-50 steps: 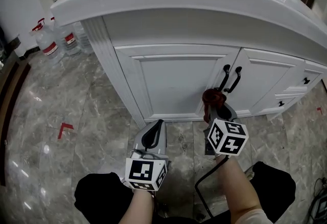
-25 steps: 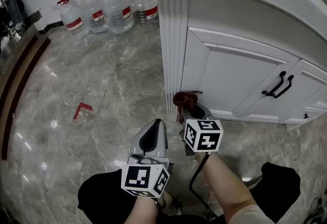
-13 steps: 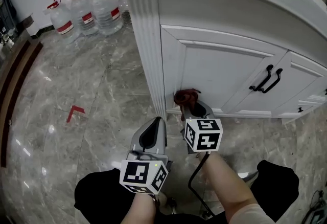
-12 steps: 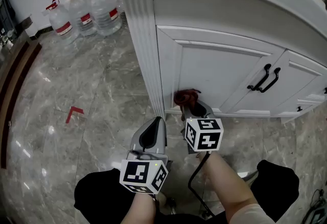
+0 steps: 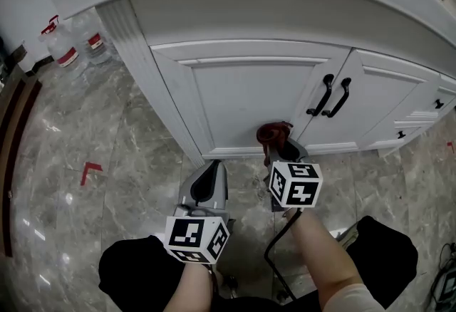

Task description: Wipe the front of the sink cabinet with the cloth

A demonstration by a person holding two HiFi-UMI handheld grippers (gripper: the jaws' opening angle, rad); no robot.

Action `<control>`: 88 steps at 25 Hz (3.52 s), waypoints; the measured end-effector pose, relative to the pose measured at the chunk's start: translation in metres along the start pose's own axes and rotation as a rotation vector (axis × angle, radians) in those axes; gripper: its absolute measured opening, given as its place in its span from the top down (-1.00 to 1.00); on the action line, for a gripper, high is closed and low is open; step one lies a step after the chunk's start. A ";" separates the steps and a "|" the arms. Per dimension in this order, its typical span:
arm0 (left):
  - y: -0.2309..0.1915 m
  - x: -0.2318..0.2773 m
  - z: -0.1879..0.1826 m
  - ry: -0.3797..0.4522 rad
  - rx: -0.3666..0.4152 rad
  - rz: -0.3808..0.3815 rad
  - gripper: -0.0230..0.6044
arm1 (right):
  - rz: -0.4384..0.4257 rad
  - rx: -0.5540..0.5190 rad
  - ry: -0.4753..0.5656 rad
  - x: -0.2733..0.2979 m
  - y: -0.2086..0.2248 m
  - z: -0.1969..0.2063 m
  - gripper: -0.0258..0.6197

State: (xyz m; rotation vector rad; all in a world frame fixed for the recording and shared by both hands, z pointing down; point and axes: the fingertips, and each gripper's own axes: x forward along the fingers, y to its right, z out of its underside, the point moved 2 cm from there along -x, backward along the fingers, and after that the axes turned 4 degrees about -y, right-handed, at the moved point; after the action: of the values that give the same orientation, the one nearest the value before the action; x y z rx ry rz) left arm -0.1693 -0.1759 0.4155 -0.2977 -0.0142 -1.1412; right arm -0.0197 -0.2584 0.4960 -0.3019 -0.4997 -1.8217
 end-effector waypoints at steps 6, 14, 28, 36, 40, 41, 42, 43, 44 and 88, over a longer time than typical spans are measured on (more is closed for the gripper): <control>0.016 0.006 0.008 -0.025 0.004 0.015 0.93 | 0.031 0.035 -0.001 -0.018 0.037 0.001 0.66; 0.010 0.000 0.014 -0.051 0.013 -0.005 0.93 | 0.089 0.055 -0.011 -0.025 0.050 0.014 0.67; -0.072 -0.047 0.012 -0.035 -0.065 -0.140 0.93 | -0.165 0.007 -0.139 0.050 -0.106 0.072 0.68; -0.089 -0.054 0.006 -0.014 -0.107 -0.132 0.93 | -0.218 -0.004 -0.184 0.090 -0.156 0.094 0.68; -0.094 -0.054 0.005 -0.008 -0.109 -0.130 0.93 | -0.205 0.014 -0.193 0.101 -0.156 0.100 0.68; -0.094 -0.053 0.006 -0.011 -0.106 -0.129 0.93 | -0.201 0.020 -0.193 0.102 -0.153 0.100 0.68; -0.094 -0.052 0.007 -0.017 -0.103 -0.128 0.93 | -0.200 0.025 -0.194 0.103 -0.151 0.099 0.68; -0.094 -0.051 0.008 -0.024 -0.100 -0.128 0.93 | -0.203 0.027 -0.195 0.104 -0.149 0.098 0.68; -0.094 -0.050 0.010 -0.030 -0.099 -0.128 0.93 | -0.207 0.027 -0.198 0.103 -0.147 0.098 0.67; 0.110 0.043 -0.029 0.003 0.259 0.023 0.93 | -0.029 0.002 0.190 -0.123 0.073 -0.069 0.68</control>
State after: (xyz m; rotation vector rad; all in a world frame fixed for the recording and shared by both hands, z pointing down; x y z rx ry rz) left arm -0.0563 -0.1794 0.3696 -0.0657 -0.1549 -1.1029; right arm 0.0906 -0.2060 0.3942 -0.1189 -0.3738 -1.8557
